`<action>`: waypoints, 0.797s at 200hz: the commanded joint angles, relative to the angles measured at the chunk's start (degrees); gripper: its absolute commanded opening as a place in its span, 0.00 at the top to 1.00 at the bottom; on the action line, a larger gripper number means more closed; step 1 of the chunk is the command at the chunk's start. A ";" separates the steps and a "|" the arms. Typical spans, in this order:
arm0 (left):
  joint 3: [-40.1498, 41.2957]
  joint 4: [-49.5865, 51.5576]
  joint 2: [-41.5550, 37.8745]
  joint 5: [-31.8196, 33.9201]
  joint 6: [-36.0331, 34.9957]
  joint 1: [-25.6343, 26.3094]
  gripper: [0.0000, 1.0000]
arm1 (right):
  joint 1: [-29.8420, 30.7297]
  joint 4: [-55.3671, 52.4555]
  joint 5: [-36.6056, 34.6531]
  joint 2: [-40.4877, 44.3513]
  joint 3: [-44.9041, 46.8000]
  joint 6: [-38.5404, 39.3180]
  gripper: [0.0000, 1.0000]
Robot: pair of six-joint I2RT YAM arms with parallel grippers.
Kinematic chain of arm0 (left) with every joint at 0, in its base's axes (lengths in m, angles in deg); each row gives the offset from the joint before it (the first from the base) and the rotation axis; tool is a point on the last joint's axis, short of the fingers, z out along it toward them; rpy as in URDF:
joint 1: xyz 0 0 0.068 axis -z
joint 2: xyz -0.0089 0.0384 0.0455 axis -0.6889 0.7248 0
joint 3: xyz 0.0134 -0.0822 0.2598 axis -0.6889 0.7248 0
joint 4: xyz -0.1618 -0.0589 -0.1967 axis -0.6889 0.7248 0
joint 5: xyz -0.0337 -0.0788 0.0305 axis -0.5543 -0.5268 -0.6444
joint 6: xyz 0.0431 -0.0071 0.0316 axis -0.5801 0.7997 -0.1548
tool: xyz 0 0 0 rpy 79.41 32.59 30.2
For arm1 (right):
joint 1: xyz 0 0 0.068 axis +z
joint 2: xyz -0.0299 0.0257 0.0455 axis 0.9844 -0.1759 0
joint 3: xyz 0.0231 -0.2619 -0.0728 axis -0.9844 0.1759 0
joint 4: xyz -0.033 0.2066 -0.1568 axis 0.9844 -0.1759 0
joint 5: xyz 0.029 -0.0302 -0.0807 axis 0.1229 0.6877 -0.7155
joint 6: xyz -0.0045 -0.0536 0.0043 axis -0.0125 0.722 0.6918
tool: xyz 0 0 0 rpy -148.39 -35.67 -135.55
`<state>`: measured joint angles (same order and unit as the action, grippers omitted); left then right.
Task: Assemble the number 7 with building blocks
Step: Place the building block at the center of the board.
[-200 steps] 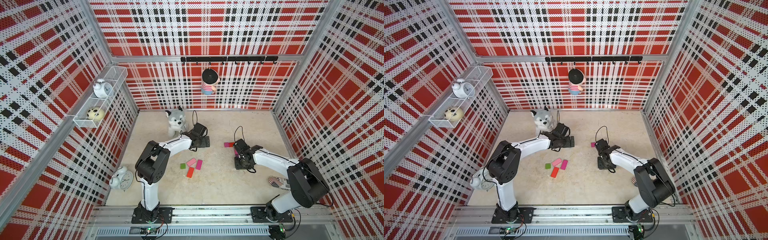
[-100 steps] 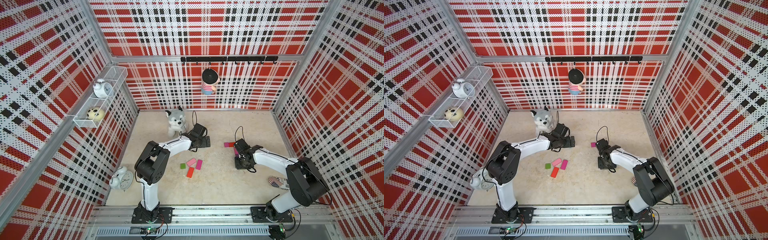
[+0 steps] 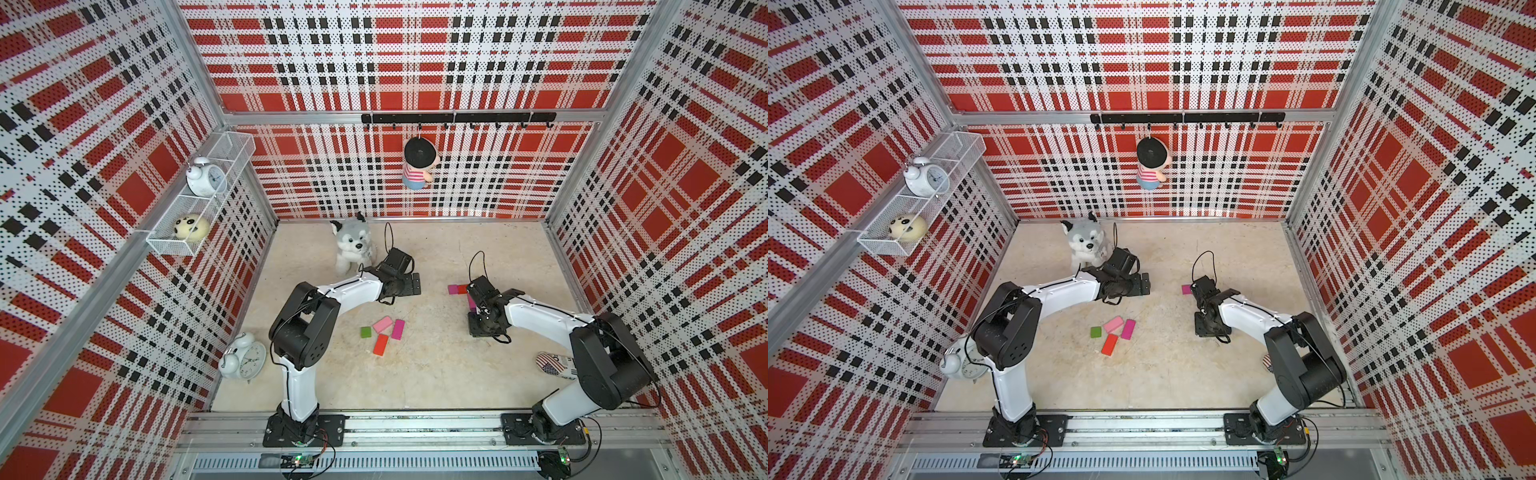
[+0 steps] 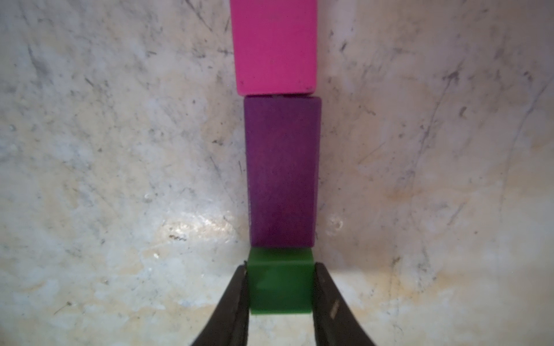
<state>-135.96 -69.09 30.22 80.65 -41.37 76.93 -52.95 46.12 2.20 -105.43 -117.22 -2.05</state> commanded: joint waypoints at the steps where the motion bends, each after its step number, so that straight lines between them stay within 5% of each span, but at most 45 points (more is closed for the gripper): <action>1: 0.57 -1.24 -2.08 -0.53 0.14 -0.33 0.02 | -0.40 0.71 0.26 -0.94 -0.73 0.29 0.65; 159: 0.25 -1.58 -1.59 -1.36 0.14 -0.42 0.02 | -1.08 0.27 -0.80 -1.79 -1.61 0.64 0.65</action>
<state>-135.96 -69.66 30.22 79.79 -41.15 76.93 -53.10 46.12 2.01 -106.17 -117.98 -1.46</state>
